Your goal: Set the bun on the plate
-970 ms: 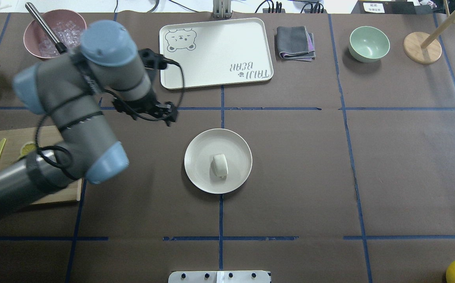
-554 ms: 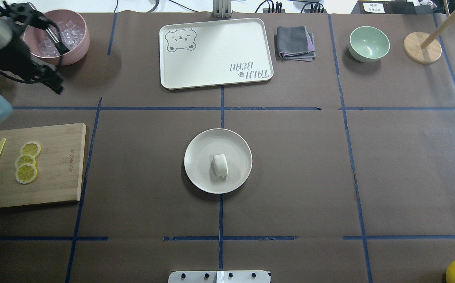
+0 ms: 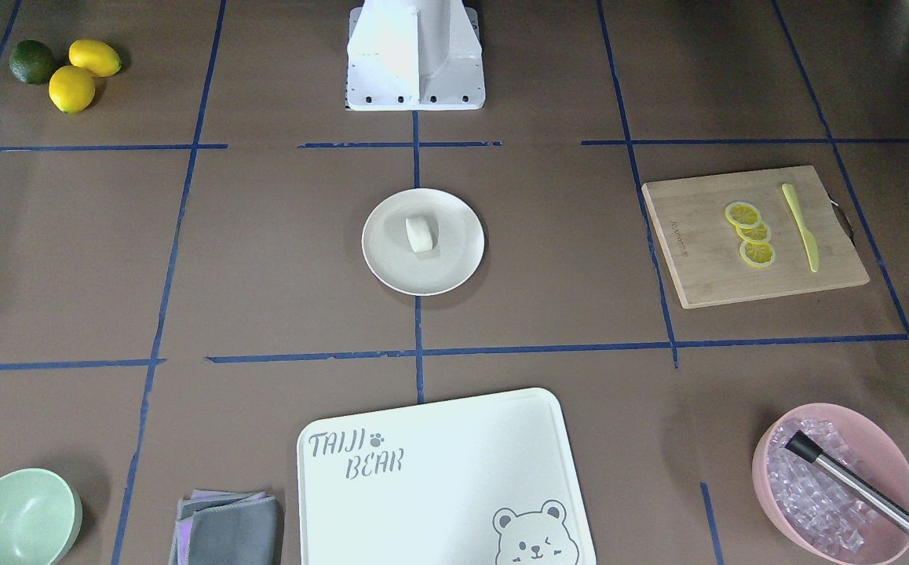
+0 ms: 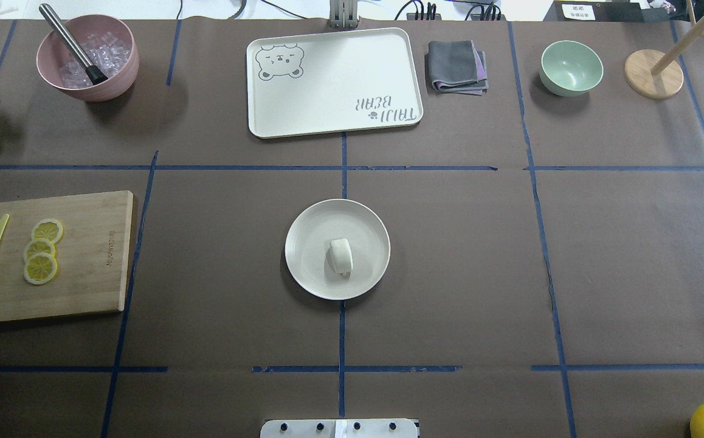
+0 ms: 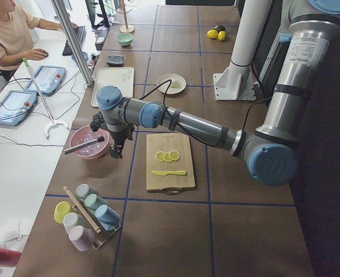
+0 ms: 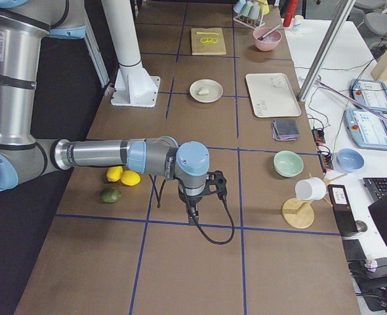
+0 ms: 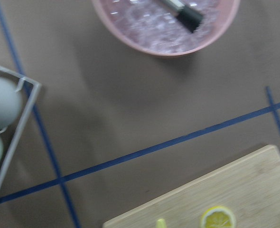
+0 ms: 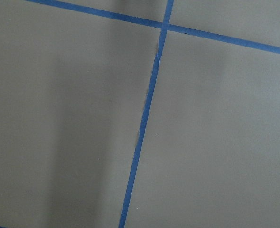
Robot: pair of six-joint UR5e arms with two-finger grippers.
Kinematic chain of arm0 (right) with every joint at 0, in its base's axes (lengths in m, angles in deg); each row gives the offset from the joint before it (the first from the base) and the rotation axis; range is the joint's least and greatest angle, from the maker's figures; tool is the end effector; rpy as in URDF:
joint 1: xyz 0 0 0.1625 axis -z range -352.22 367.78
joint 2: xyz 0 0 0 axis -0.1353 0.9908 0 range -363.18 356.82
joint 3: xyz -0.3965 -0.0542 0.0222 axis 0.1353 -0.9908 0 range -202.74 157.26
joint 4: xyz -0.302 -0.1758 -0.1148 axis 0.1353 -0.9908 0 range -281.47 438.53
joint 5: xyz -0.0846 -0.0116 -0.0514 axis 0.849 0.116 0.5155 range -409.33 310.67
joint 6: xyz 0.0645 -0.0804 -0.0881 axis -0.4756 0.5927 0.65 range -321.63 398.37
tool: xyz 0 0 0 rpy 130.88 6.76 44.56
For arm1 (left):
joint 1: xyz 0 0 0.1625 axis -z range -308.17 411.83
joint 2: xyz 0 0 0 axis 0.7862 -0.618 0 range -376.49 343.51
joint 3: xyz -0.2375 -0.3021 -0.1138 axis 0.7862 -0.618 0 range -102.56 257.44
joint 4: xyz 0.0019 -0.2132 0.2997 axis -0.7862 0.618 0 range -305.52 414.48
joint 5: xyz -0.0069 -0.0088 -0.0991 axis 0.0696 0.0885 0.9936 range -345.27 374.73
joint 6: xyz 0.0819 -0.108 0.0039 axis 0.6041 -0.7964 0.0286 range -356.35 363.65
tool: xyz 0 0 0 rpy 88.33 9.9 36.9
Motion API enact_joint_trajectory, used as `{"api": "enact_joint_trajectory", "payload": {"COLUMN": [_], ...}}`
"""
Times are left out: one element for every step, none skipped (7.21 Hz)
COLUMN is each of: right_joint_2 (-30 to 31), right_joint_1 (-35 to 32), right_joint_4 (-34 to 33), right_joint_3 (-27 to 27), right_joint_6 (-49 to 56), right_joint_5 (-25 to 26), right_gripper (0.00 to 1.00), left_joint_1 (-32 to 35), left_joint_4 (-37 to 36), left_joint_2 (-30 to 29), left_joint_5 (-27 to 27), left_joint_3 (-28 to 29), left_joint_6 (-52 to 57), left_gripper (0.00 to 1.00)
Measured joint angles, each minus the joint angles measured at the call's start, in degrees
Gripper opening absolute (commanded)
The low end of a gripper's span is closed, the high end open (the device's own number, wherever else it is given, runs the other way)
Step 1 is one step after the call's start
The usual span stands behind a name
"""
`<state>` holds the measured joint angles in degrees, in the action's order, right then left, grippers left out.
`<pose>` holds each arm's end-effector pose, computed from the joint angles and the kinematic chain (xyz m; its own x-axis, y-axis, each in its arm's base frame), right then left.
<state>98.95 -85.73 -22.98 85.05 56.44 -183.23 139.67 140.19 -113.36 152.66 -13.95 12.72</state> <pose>0.0605 -0.3431 0.6278 0.6986 -0.1988 0.6873 0.1638 0.9795 0.1169 -0.0140 -0.4938 0.5949 0.6534 0.2328 -0.7203 -0.1425 0.9724 0.1849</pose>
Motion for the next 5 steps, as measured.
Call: {"api": "enact_joint_trajectory", "payload": {"right_joint_2": [0.05, 0.14, 0.11, -0.2, -0.61], "right_joint_1": [0.0, 0.0, 0.01, 0.08, 0.27], "right_joint_4": [0.0, 0.0, 0.0, 0.0, 0.02], "right_joint_3": [-0.1, -0.39, -0.82, -1.07, -1.21], "right_joint_6": [-0.13, -0.22, -0.74, -1.64, -2.15], "right_joint_5": [0.16, 0.3, 0.36, 0.38, 0.37], "right_gripper": [1.0, 1.0, 1.0, 1.0, 1.0], "left_joint_1": [1.09, 1.54, 1.71, 1.76, 1.78], "left_joint_4": [1.71, 3.9, 5.49, 6.18, 6.44], "left_joint_2": [3.3, 5.25, 6.1, 6.6, 6.97], "left_joint_5": [-0.01, -0.21, -0.36, -0.76, -1.34], "left_joint_3": [1.07, 2.09, 2.74, 3.06, 3.15], "left_joint_6": [0.64, 0.73, 0.69, 0.66, 0.62], "left_gripper": [1.0, 1.0, 1.0, 1.0, 1.0]}}
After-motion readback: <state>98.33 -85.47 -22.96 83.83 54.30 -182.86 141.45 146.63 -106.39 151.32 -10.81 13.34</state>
